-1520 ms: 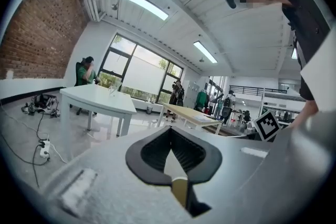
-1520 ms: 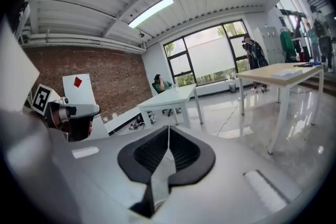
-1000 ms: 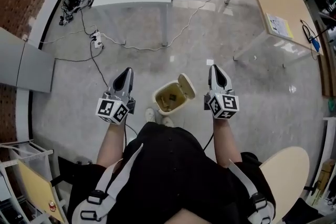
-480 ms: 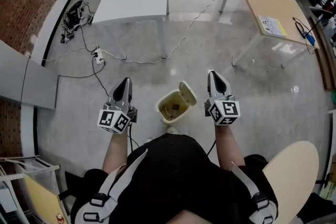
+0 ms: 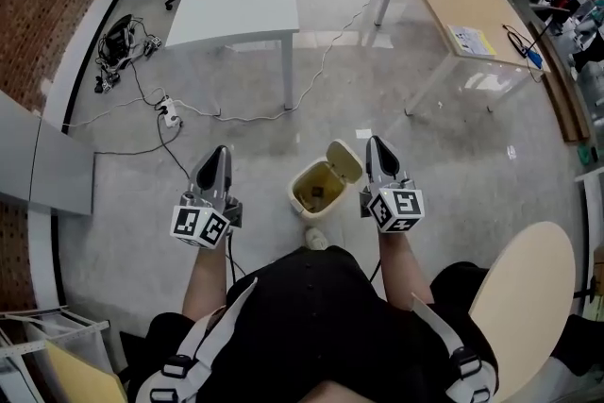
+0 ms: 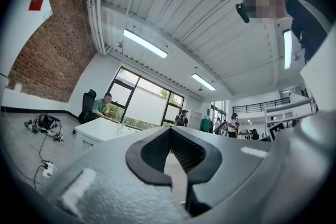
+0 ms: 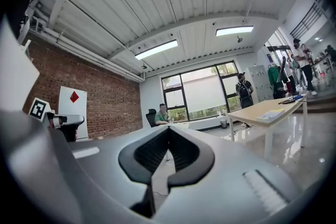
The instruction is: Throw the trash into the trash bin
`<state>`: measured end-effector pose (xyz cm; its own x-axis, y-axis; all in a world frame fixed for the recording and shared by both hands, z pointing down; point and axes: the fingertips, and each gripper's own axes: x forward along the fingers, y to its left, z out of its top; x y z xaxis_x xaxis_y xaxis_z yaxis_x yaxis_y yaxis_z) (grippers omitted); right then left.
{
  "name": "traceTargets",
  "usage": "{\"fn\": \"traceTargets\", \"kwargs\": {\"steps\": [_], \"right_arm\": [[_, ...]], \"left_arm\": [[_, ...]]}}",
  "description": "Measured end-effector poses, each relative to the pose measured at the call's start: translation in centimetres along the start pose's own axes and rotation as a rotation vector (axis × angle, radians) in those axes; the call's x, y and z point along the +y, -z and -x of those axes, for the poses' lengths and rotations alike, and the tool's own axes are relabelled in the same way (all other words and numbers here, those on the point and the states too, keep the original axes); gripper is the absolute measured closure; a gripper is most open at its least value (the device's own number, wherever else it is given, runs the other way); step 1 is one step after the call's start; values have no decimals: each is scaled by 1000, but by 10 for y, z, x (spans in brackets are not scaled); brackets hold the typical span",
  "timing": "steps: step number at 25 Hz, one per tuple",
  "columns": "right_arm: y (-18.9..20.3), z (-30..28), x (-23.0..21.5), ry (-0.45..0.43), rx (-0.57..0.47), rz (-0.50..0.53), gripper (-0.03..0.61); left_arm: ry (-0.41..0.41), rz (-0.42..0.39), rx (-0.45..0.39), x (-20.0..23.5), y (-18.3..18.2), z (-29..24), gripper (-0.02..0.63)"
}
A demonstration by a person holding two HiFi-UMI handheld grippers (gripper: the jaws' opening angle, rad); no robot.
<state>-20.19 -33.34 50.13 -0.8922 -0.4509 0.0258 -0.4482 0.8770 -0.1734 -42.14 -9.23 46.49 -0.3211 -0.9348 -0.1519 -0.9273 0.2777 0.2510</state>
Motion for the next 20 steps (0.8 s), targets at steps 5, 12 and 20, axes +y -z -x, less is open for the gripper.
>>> {"fn": "traceTargets", "kwargs": {"steps": [5,12,20], "right_arm": [[0,43,27,89,-8,9,574],[3,108,53,208,-23,17,574],[-21,138,40,249,-70,49,574]], "left_arm": [[55,34,-5,16,-8,25,614],[134,65,11,16,-9,52,614],[162,18,-13,1,-22,50,614]]}}
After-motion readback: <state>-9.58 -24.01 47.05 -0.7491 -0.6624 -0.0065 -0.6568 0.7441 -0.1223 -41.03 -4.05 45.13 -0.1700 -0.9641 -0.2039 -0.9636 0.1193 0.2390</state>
